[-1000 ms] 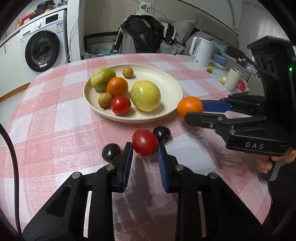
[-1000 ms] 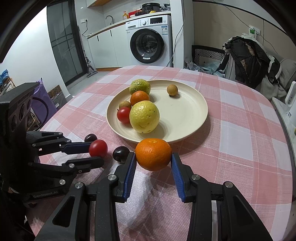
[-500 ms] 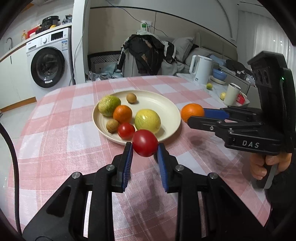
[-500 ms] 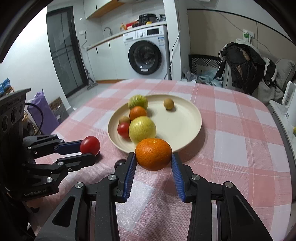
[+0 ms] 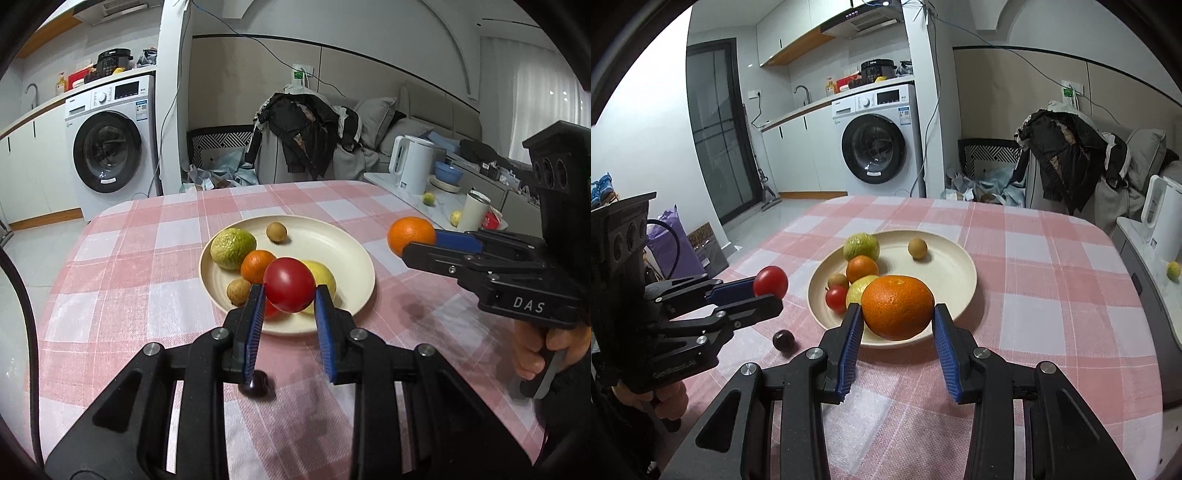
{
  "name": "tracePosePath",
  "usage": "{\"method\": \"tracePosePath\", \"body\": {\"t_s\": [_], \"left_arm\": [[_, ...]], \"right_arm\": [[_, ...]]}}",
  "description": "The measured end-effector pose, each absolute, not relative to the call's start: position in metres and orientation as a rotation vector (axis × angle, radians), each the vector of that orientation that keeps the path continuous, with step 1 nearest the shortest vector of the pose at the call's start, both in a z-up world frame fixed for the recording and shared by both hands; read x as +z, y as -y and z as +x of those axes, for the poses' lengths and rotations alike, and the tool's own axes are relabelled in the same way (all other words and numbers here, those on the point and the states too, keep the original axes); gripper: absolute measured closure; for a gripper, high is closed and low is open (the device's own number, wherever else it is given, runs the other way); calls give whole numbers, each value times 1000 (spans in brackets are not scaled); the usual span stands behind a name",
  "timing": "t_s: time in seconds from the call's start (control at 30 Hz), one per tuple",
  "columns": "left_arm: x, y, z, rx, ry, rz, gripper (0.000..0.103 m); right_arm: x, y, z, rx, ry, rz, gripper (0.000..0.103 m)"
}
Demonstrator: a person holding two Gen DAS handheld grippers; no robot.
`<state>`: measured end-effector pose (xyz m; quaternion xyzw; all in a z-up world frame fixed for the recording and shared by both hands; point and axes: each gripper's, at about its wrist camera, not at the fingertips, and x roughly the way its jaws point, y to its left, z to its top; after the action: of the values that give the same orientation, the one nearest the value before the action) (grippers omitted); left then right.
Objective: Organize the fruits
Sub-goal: 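Carry the tomato with the left tool while the right tool carries the orange to the plate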
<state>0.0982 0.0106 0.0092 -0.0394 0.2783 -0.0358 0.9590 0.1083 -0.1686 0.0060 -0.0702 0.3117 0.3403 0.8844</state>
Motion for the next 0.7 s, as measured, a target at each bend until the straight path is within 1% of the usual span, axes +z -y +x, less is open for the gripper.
{"method": "tracePosePath", "body": {"t_s": [0.33,0.7], "left_arm": [[-1,-3,118,-83,-578,-71,79],[-12,-4,143,-67,-588,-99,79]], "right_arm": [[13,171,122,702,-619,-100,63],[3,169,157,676,-630,-25,63]]}}
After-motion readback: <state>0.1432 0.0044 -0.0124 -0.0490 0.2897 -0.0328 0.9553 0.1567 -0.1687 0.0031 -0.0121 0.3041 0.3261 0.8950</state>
